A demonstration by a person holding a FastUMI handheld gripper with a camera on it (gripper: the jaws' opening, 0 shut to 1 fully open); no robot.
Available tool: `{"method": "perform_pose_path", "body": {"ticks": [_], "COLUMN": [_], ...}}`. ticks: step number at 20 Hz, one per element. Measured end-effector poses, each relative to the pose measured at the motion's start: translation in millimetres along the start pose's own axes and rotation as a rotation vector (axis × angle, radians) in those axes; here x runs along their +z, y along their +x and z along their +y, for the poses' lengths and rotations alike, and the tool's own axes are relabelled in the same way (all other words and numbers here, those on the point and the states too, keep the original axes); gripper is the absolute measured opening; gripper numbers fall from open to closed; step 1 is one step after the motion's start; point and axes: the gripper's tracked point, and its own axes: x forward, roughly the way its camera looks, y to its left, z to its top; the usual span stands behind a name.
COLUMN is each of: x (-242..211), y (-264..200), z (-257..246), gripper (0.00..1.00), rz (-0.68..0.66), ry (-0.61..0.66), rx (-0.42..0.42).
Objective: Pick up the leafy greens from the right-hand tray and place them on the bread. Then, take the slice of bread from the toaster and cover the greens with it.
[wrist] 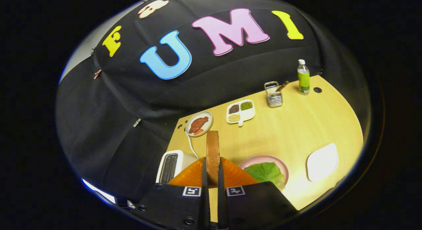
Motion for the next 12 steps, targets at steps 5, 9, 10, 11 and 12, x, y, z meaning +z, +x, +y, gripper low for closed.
{"method": "perform_pose_path", "body": {"ticks": [5, 9, 10, 11, 12], "x": [-33, -73, -79, -85, -90], "y": [7, 31, 36, 41, 47], "z": [-54, -65, -62, -61, -60], "gripper": [0.13, 0.13, 0.13, 0.13, 0.13], "rz": [0.045, 0.098, 0.101, 0.107, 0.113], "ry": [-0.031, -0.008, 0.007, 0.028, 0.050], "rx": [-0.065, -0.060, -0.043, -0.025, -0.012]}}
